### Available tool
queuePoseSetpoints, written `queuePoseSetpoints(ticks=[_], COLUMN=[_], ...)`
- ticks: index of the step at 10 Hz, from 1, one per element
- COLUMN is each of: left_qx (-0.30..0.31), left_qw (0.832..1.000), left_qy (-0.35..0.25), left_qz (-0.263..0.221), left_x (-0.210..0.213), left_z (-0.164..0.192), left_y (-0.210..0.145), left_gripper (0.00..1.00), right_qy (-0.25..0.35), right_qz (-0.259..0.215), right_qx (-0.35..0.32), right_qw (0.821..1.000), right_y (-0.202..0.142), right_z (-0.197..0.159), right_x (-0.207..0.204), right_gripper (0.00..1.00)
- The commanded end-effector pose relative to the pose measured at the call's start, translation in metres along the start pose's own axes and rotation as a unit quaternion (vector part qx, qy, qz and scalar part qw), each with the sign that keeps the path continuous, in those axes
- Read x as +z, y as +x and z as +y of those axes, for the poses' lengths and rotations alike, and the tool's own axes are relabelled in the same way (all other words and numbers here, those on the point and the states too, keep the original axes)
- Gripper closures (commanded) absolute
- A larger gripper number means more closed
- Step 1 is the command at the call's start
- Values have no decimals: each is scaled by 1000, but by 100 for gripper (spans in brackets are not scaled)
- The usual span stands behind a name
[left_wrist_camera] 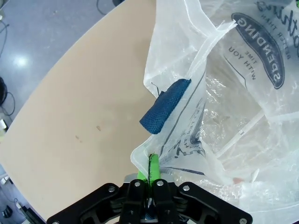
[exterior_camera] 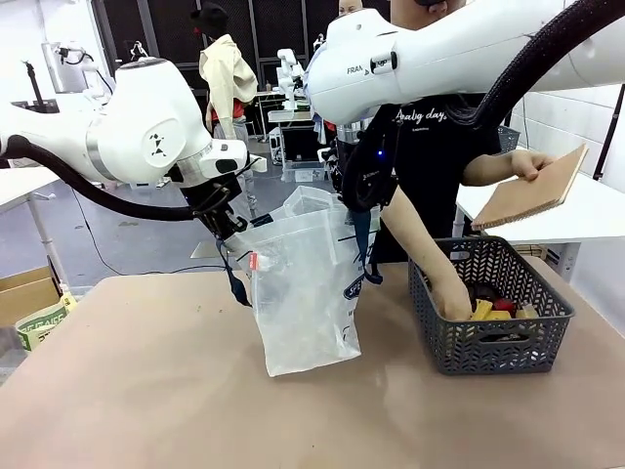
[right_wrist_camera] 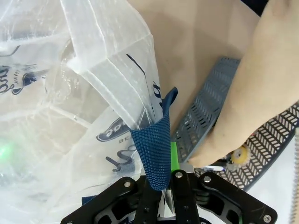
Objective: Transfer purchased items from the store into the shopping bag.
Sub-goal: Move the Reusable shopping bag to the right side of the table.
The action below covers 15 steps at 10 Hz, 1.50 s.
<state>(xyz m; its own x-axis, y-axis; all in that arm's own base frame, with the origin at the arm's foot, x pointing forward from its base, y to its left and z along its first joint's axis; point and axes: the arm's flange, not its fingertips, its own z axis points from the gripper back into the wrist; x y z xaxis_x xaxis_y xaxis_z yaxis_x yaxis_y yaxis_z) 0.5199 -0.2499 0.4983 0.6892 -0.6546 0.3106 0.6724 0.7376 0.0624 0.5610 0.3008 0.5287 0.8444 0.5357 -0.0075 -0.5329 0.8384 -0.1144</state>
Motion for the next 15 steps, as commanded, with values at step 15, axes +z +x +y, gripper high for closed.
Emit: queuePoseSetpoints(ticks=[15], left_qx=[6], left_qw=[1000], left_qy=[2], left_qz=[-3], left_x=[2], left_z=[1], left_y=[-2], left_gripper=[100], right_qy=[0], right_qz=[-1], right_qx=[-1], right_qw=[1000], right_y=[0], right_z=[-2], right_x=[0], right_gripper=[100])
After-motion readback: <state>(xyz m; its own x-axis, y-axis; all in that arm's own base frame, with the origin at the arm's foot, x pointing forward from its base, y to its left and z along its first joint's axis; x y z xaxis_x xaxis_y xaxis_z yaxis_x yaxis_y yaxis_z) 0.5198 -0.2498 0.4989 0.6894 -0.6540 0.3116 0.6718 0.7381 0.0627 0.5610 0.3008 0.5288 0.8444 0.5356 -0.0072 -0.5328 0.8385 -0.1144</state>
